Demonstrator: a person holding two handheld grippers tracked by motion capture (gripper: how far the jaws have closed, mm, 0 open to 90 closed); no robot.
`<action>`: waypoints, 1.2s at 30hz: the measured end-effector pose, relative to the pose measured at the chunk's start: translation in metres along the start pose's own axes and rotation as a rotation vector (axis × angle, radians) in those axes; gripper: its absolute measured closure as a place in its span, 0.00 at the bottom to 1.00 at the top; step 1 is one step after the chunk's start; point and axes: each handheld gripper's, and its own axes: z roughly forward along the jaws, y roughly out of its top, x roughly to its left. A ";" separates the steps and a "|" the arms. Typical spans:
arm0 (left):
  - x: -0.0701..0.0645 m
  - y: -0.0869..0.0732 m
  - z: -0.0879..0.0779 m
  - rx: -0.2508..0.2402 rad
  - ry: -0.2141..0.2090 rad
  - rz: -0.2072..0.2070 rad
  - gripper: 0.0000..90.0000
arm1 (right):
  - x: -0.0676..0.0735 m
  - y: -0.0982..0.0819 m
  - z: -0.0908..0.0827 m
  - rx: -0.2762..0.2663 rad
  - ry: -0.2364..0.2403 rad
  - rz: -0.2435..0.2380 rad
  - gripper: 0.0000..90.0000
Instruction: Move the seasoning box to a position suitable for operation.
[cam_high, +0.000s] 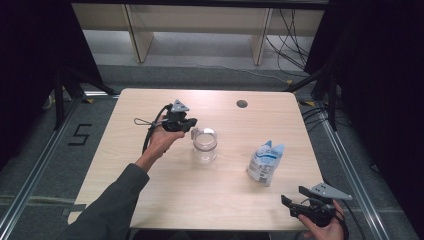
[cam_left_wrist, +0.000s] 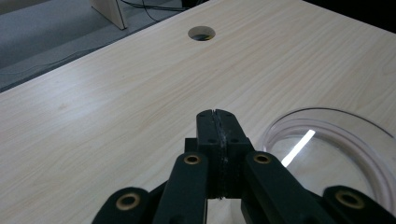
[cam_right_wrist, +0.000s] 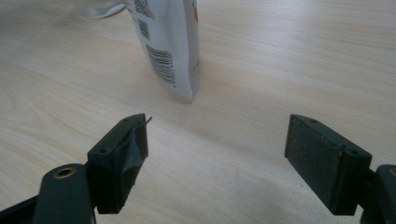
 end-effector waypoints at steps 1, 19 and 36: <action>0.001 0.000 0.001 0.003 0.002 0.005 0.99 | -0.004 0.001 0.001 -0.014 -0.007 -0.049 0.25; -0.003 0.003 0.005 0.015 -0.016 0.013 0.99 | -0.001 0.000 0.002 0.002 0.011 -0.027 0.25; -0.003 0.000 -0.006 0.095 -0.008 0.008 0.98 | 0.000 0.000 0.002 0.009 0.011 -0.008 0.25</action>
